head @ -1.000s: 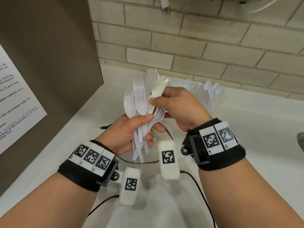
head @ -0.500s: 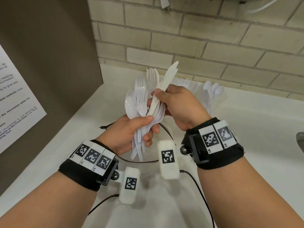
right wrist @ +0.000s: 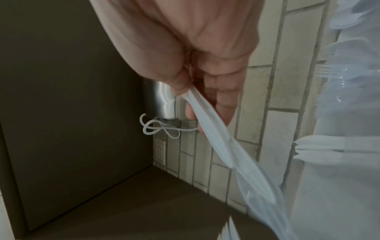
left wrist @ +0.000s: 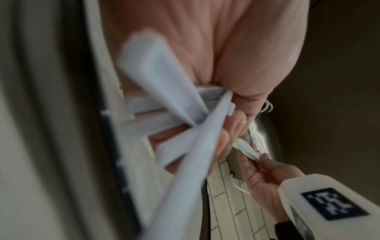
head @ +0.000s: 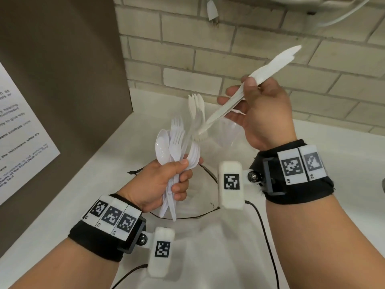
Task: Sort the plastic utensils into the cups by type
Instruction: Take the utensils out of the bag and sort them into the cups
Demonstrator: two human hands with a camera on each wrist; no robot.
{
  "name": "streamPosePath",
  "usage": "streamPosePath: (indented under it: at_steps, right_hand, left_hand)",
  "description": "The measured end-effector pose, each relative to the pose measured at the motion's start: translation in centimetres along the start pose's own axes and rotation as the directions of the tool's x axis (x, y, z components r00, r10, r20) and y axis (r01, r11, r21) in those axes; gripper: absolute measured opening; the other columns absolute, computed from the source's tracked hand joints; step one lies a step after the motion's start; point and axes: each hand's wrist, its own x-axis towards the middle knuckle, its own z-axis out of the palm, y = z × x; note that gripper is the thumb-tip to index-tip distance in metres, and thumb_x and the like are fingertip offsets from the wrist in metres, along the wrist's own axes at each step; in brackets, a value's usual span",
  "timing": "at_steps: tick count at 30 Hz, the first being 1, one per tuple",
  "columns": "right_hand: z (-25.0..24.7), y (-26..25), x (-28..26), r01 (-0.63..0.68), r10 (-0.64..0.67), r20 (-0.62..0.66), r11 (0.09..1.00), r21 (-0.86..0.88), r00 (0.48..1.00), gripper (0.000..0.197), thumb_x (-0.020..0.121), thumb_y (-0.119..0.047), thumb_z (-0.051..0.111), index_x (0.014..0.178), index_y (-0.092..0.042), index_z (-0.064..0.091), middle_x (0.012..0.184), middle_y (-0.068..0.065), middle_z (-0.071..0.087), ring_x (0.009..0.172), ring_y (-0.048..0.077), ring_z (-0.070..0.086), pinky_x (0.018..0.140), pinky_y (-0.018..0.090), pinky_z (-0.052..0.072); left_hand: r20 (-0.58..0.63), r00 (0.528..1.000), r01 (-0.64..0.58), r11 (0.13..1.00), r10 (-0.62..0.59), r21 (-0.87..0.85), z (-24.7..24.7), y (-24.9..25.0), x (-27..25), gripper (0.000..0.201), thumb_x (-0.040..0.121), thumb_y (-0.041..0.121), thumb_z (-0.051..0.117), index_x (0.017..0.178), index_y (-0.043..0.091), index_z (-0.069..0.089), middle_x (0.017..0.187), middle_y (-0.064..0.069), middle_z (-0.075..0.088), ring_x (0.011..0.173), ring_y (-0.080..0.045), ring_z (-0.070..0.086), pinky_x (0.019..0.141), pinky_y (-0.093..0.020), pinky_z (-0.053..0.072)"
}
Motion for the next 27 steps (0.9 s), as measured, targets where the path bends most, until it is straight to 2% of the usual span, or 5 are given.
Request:
streamPosePath:
  at_steps: [9,15,20,22,27]
  right_hand:
    - [2.5,6.4,8.3,0.303,-0.323,-0.023,0.909,-0.287,0.946,0.019,0.095,-0.021,0.047,0.088,-0.037,0.054,0.082,-0.001,0.069,0.089,0.025,0.069,0.084,0.052,0.054]
    - [3.5,11.9,12.9,0.122,-0.144,0.003,0.830,-0.544,0.990,0.010,0.099,-0.022,0.045,0.098,-0.017,0.054,0.092,0.008,0.070,0.090,0.025,0.065,0.080,0.037,0.052]
    - [3.6,13.2,14.7,-0.068,0.158,0.013,0.497,-0.865,0.987,0.021,0.095,-0.025,0.051,0.102,-0.006,0.057,0.116,0.016,0.064,0.109,0.032,0.059,0.073,0.027,0.038]
    - [3.7,12.9,14.6,-0.067,0.184,0.020,0.455,-0.888,0.983,0.035,0.095,-0.023,0.051,0.123,-0.003,0.058,0.134,0.011,0.057,0.122,0.027,0.053,0.088,0.027,0.043]
    - [3.4,10.1,12.6,-0.047,0.043,-0.025,0.664,-0.746,0.999,0.035,0.096,-0.021,0.051,0.129,-0.010,0.057,0.128,0.006,0.061,0.116,0.021,0.058,0.090,0.023,0.044]
  left_hand:
    - [-0.052,0.997,-0.065,0.997,0.063,-0.036,-1.4,0.9,0.4,0.040,0.087,0.028,0.055,0.119,0.007,0.065,0.070,-0.007,0.049,0.049,-0.013,0.036,0.050,-0.027,0.037]
    - [-0.043,0.995,-0.092,0.995,0.091,-0.030,-2.1,1.1,0.7,0.049,0.080,0.032,0.065,0.122,0.006,0.063,0.073,-0.011,0.053,0.051,-0.016,0.040,0.054,-0.031,0.040]
    - [-0.051,0.995,-0.091,0.993,0.088,-0.069,-2.7,1.0,0.9,0.064,0.079,0.030,0.067,0.126,-0.009,0.050,0.073,-0.014,0.054,0.051,-0.017,0.041,0.054,-0.031,0.041]
    - [-0.046,0.995,-0.091,0.993,0.088,-0.071,-2.7,1.0,1.0,0.060,0.079,0.030,0.067,0.125,-0.005,0.054,0.073,-0.013,0.054,0.051,-0.017,0.040,0.054,-0.031,0.040]
    - [-0.059,0.994,-0.091,0.996,0.090,-0.018,-2.2,1.0,0.9,0.040,0.087,0.028,0.058,0.121,0.008,0.064,0.073,-0.010,0.052,0.052,-0.015,0.039,0.056,-0.031,0.039]
